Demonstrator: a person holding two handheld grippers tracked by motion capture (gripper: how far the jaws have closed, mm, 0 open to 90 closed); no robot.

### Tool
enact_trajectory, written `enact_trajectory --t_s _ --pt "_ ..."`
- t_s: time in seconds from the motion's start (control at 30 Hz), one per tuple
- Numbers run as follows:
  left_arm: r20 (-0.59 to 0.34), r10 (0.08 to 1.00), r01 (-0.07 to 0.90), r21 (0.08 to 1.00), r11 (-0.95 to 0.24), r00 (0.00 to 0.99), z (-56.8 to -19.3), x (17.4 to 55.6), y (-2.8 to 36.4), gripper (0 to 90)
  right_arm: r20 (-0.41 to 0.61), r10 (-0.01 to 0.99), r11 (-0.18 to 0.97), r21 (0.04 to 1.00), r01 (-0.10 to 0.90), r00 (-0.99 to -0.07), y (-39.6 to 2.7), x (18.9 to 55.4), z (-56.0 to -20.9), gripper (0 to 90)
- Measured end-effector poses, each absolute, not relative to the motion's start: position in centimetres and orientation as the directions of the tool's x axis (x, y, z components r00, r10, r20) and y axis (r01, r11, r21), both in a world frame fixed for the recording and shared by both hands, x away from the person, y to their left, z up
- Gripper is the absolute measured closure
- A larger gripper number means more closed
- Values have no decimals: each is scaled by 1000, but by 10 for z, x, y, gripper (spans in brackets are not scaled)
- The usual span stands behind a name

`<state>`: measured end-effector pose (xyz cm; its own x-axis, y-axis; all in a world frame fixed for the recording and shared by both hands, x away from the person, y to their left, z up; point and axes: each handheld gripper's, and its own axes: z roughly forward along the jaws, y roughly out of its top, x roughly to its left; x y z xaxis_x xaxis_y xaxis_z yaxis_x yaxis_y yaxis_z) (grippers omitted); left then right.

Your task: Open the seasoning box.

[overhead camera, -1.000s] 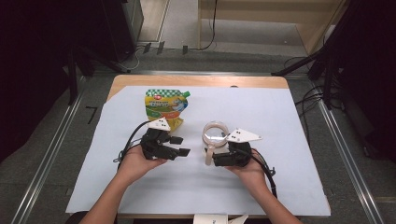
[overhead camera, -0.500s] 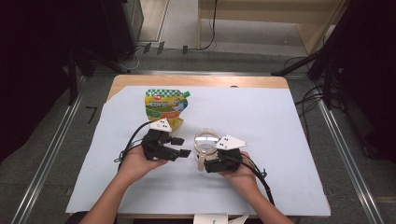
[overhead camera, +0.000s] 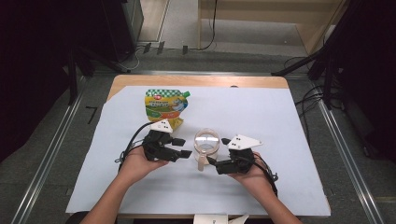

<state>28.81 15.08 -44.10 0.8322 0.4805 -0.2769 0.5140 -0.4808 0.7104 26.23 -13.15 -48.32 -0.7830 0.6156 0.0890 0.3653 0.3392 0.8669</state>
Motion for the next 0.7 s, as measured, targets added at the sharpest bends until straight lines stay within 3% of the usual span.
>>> enact_trajectory --t_s 0.2,0.3,0.47,0.57,0.7 --pt "-281 460 508 699 -504 842 -445 286 143 444 91 602 313 887 339 -794 -146 249 -469 327" --pt "-286 454 509 695 -508 844 -446 285 140 471 99 592 305 891 336 -800 -149 247 -465 453" --pt "-274 426 485 688 -540 862 -447 281 135 642 120 594 305 881 361 -795 -158 251 -459 658" --pt "-281 417 488 671 -559 864 -448 280 130 826 175 633 286 852 438 -754 -163 257 -459 841" --pt "-299 406 495 655 -571 864 -448 278 121 900 171 635 308 839 449 -753 -161 258 -461 900"
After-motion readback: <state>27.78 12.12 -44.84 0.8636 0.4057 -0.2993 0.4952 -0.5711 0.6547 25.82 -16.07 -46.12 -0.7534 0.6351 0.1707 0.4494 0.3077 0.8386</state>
